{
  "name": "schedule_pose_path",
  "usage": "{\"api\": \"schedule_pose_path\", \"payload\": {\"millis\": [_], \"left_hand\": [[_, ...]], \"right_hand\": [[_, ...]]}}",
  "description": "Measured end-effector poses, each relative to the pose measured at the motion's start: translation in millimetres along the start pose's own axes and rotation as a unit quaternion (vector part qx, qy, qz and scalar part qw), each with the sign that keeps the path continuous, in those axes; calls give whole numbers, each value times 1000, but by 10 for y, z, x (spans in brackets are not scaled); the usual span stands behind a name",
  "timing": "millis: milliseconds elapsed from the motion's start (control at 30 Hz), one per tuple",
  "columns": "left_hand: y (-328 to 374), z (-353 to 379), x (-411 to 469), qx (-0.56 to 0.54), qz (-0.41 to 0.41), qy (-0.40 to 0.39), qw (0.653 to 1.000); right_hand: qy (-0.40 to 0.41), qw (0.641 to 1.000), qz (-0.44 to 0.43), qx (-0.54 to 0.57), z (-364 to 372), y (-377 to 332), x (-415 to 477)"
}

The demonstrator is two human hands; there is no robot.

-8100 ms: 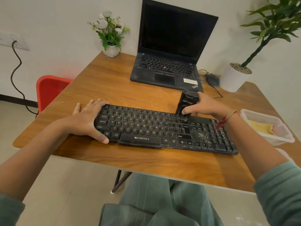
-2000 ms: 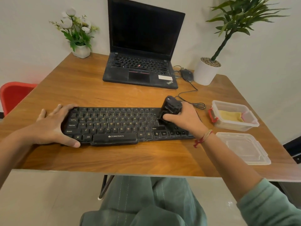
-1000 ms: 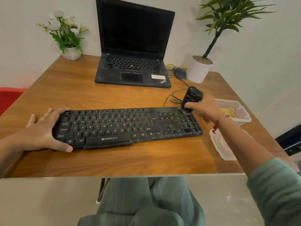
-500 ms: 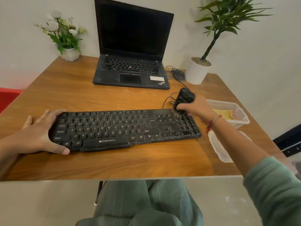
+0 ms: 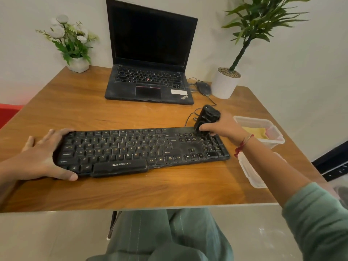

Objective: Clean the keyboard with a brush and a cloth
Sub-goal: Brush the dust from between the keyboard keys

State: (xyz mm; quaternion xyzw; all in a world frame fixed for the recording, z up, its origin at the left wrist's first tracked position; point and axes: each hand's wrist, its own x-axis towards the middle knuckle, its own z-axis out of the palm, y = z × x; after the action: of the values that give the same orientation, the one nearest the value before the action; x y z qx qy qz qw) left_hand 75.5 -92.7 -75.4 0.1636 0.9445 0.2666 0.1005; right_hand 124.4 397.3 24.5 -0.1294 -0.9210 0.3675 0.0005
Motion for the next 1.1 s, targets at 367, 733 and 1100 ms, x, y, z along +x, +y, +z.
{"api": "schedule_pose_path", "payload": {"millis": [367, 733, 1100], "left_hand": [[-36, 13, 16, 15, -9, -6, 1000], [-34, 15, 17, 19, -7, -6, 1000], [-22, 3, 9, 9, -7, -13, 1000]], "right_hand": [[-8, 1000, 18, 12, -24, 45, -4], [10, 999, 18, 46, -102, 93, -34], [11, 1000, -1, -12, -159, 6, 69]]}}
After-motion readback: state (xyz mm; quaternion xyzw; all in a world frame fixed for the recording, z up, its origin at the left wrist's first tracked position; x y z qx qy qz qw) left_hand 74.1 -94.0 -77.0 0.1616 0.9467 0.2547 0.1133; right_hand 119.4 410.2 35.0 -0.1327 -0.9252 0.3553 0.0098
